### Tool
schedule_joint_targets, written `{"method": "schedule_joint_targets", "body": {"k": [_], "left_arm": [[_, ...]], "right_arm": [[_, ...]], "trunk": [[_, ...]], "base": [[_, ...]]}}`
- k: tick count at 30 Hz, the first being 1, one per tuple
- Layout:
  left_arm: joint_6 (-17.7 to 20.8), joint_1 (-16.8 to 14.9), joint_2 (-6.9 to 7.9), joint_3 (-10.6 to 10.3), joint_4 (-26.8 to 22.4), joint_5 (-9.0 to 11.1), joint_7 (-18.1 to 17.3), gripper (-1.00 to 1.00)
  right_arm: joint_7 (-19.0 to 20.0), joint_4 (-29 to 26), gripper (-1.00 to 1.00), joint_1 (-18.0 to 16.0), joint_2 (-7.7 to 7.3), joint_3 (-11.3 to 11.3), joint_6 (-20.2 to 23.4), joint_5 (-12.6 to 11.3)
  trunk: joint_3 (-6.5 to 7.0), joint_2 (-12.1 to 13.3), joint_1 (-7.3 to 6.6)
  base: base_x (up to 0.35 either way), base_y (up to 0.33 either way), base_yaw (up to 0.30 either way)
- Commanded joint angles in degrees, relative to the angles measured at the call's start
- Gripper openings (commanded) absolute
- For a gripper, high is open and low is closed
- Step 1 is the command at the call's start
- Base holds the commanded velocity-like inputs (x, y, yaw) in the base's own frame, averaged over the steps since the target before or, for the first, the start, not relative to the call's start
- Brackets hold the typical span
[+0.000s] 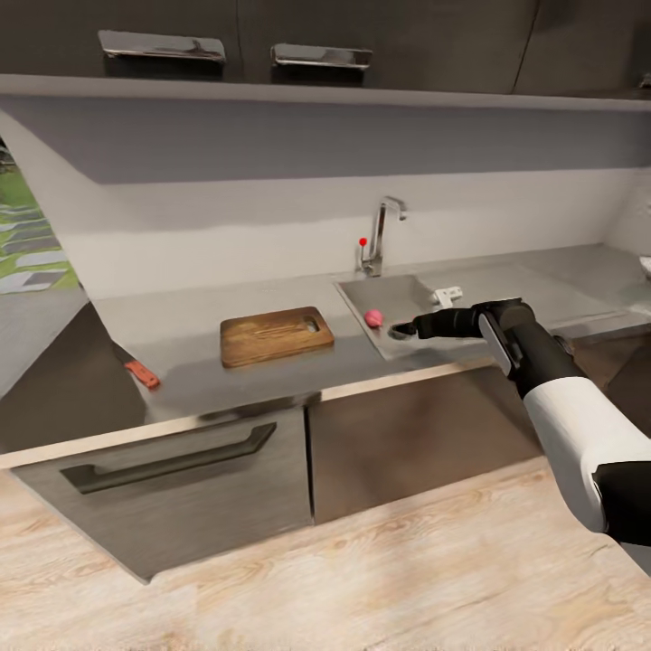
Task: In the kitchen, take the Vidalia onion out of the sink, dice it on the chopping board with the paring knife, put the diced onion into the bowl on the countertop, then place both the paring knife and the chopping board into the sink.
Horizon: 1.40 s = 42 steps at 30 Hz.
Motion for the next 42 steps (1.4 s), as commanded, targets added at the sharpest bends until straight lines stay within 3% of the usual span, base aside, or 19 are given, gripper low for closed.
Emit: {"method": "schedule_joint_targets", "body": {"k": [1,20,32,42], "left_arm": [[-0.1,0.03,-0.03,-0.05,-0.08,-0.01,0.24,1.0],[-0.1,0.03,0.01,-0.01,-0.1,-0.01,0.24,1.0],[-0.1,0.03,0.01,0.0,-0.1,-0.01,0.24,1.0],[-0.1,0.03,0.01,-0.01,-0.1,-0.01,0.24,1.0]], "right_arm": [[0.03,-0.07,1.0,-0.02,-0.07,0.18,0.25,-0.14],[-0.15,0.45,1.0,-0.02,0.2,0.27,0.25,-0.14],[-0.23,0.6,1.0,-0.02,2.55,0.27,0.08,-0.14],[-0.24,0.64,1.0,-0.02,3.02,0.27,0.07,-0.07]], "trunk": [[-0.04,-0.02,-0.02],[-0.04,-0.02,-0.02],[-0.04,-0.02,-0.02],[-0.04,-0.02,-0.02]], "base": [[-0.207,-0.278,0.0],[-0.177,-0.183,0.0],[-0.003,0.247,0.0],[0.0,0.296,0.0]]}}
